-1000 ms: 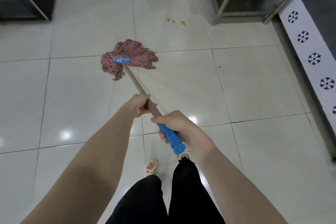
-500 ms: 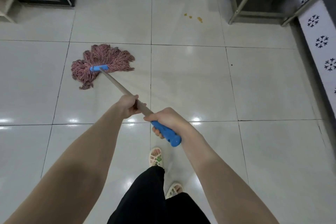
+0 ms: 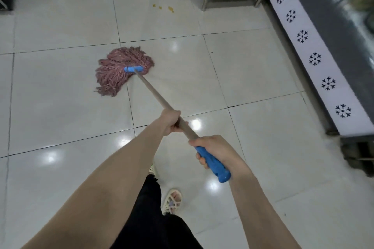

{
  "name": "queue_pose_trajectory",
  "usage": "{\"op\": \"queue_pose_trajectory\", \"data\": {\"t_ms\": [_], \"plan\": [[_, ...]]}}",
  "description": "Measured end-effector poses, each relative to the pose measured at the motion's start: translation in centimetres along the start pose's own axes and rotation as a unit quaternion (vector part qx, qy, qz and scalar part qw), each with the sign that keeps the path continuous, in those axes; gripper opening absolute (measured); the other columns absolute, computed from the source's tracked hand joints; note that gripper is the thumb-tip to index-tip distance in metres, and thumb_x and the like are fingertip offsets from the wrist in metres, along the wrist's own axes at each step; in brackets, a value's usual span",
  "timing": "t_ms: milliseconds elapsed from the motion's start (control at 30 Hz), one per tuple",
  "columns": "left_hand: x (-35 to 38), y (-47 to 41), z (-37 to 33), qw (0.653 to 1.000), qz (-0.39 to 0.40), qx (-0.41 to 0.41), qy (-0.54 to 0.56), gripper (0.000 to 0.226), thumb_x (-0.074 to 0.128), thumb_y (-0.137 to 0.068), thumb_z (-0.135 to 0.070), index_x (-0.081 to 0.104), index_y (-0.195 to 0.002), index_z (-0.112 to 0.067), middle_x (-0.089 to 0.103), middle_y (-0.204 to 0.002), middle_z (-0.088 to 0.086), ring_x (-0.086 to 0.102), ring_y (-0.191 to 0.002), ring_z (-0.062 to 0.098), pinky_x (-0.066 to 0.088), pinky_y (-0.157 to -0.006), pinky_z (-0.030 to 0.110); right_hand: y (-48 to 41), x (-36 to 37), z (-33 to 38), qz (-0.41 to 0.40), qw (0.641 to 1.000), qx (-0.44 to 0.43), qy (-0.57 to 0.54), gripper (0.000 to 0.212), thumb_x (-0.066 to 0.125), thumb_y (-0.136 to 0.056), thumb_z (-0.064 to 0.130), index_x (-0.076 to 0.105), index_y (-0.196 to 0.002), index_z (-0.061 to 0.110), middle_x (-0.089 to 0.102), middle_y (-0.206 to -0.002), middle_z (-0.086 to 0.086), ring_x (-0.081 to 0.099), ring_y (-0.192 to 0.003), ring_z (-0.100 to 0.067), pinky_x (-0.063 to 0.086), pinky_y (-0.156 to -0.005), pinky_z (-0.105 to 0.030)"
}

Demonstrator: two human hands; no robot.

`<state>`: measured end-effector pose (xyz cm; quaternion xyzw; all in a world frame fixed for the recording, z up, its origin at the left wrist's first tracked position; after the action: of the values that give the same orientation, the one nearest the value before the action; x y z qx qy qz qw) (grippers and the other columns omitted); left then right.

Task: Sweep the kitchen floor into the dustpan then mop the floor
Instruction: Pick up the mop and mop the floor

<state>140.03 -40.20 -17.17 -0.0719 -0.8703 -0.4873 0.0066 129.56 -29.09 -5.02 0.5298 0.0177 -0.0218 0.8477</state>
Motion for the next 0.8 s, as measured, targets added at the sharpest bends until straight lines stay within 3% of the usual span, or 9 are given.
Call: {"op": "queue_pose_trajectory", "data": {"t_ms": [67, 233, 400, 567, 733, 800], "plan": [[4.1, 0.9, 1.0, 0.999, 0.032, -0.001, -0.016, 0.009, 0.039, -0.102, -0.009, 0.039, -0.106, -0.001, 0.054, -0.097, 0.019, 0.064, -0.044, 0.013, 0.049, -0.035, 0.026, 1.5, -2.8, -1.7, -0.026, 0.999, -0.004, -0.022, 0.018, 0.068, -0.086, 0.019, 0.060, -0.085, 0.004, 0.053, -0.059, -0.010, 0.045, -0.038, -0.013, 0.038, -0.038, -0.020], [12.1, 2.4, 2.1, 0.993, 0.092, 0.001, -0.074, 0.016, 0.039, -0.102, -0.010, 0.037, -0.115, -0.001, 0.056, -0.090, 0.015, 0.062, -0.061, 0.017, 0.055, -0.041, 0.027, 3.5, -7.7, -4.5, -0.074, 0.993, -0.010, -0.088, 0.020, 0.067, -0.087, 0.020, 0.055, -0.086, 0.004, 0.051, -0.058, -0.011, 0.044, -0.036, -0.013, 0.037, -0.037, -0.020], [14.2, 0.8, 1.2, 0.991, 0.096, 0.014, -0.089, 0.031, 0.041, -0.102, -0.013, 0.040, -0.126, 0.007, 0.057, -0.081, 0.016, 0.063, -0.042, 0.012, 0.053, -0.040, 0.026, 2.2, -9.4, -3.8, -0.073, 0.990, -0.017, -0.121, 0.022, 0.068, -0.086, 0.020, 0.051, -0.081, 0.006, 0.050, -0.056, -0.012, 0.042, -0.037, -0.016, 0.036, -0.037, -0.020], [14.3, -3.4, -3.0, 0.993, 0.087, 0.003, -0.084, 0.038, 0.043, -0.103, -0.017, 0.039, -0.132, 0.007, 0.060, -0.082, 0.014, 0.065, -0.056, 0.014, 0.053, -0.041, 0.026, -1.4, -10.6, 0.7, -0.066, 0.991, -0.004, -0.117, 0.024, 0.069, -0.086, 0.021, 0.051, -0.081, 0.006, 0.050, -0.056, -0.011, 0.042, -0.036, -0.016, 0.037, -0.038, -0.021], [13.9, -9.2, -10.7, 0.993, 0.083, 0.006, -0.087, 0.037, 0.043, -0.103, -0.018, 0.041, -0.130, 0.007, 0.060, -0.109, 0.023, 0.065, -0.060, 0.017, 0.051, -0.040, 0.025, -6.2, -11.6, 9.0, -0.063, 0.992, 0.000, -0.107, 0.023, 0.069, -0.086, 0.021, 0.054, -0.086, 0.005, 0.051, -0.056, -0.011, 0.043, -0.034, -0.014, 0.039, -0.037, -0.018], [13.8, -11.4, -14.6, 0.993, 0.088, 0.006, -0.082, 0.036, 0.043, -0.103, -0.018, 0.040, -0.129, 0.007, 0.058, -0.110, 0.023, 0.066, -0.063, 0.020, 0.053, -0.042, 0.027, -8.1, -12.1, 13.0, -0.064, 0.993, 0.000, -0.100, 0.023, 0.069, -0.086, 0.022, 0.054, -0.087, 0.004, 0.052, -0.057, -0.010, 0.044, -0.034, -0.013, 0.040, -0.037, -0.018]]}}
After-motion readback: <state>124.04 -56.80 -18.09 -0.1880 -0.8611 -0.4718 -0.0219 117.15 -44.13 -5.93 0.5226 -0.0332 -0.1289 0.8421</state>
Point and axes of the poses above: each hand's wrist, its own y-axis away from the middle knuckle, its own x-axis out of the palm, z = x × y, the point moved 6 cm from there along -y, towards the middle knuckle
